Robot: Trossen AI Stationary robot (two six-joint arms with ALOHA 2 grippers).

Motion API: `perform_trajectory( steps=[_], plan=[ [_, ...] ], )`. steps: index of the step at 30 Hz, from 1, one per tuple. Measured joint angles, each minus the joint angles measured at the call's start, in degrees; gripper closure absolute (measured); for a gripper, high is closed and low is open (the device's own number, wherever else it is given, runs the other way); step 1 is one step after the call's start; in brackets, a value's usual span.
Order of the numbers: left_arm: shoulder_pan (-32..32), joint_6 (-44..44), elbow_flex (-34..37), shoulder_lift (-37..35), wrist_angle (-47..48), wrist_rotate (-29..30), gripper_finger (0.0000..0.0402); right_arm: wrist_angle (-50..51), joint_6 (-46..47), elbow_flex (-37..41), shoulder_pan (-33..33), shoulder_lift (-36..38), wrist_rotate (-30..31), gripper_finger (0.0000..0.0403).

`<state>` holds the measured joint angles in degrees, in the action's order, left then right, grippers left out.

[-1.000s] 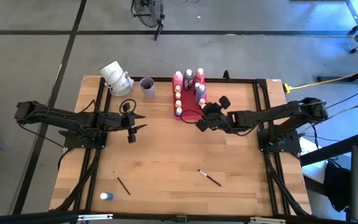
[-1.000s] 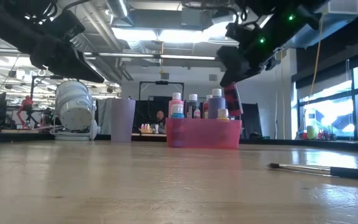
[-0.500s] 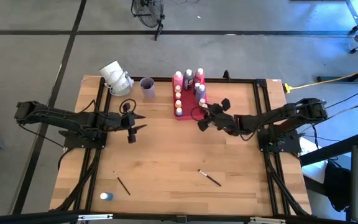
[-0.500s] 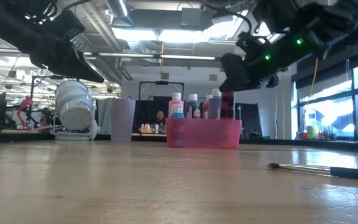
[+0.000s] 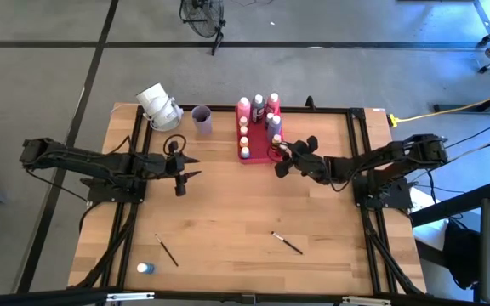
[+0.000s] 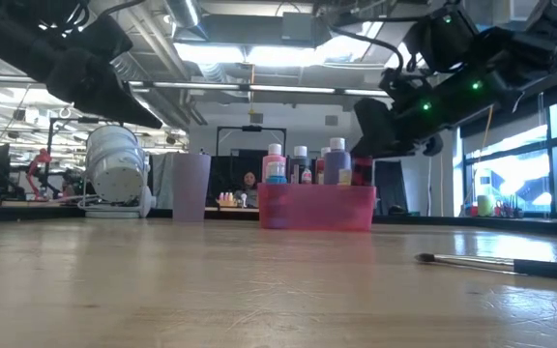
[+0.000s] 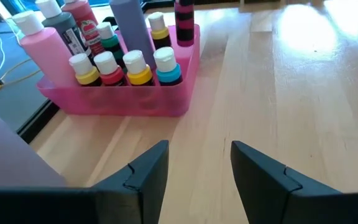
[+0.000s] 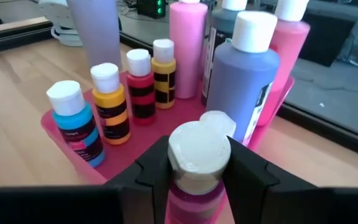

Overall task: Pick & Place Paint Supplies
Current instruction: Put the purple paint bottle into the red bin

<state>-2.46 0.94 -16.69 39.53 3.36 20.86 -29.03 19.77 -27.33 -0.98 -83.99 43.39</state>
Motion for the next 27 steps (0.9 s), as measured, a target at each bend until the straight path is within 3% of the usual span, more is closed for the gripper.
perform_trajectory(
  steps=[17,27],
  plan=[
    [0.0,-0.82,0.0,0.0,-0.65,0.02,0.0233,-3.83,2.05,-0.5,-3.25,-6.9,-7.85,0.0279],
    [0.0,-1.27,0.0,0.0,-0.64,0.04,0.0233,-7.92,2.07,-0.74,-4.41,-10.14,-9.02,0.0278]
  ],
)
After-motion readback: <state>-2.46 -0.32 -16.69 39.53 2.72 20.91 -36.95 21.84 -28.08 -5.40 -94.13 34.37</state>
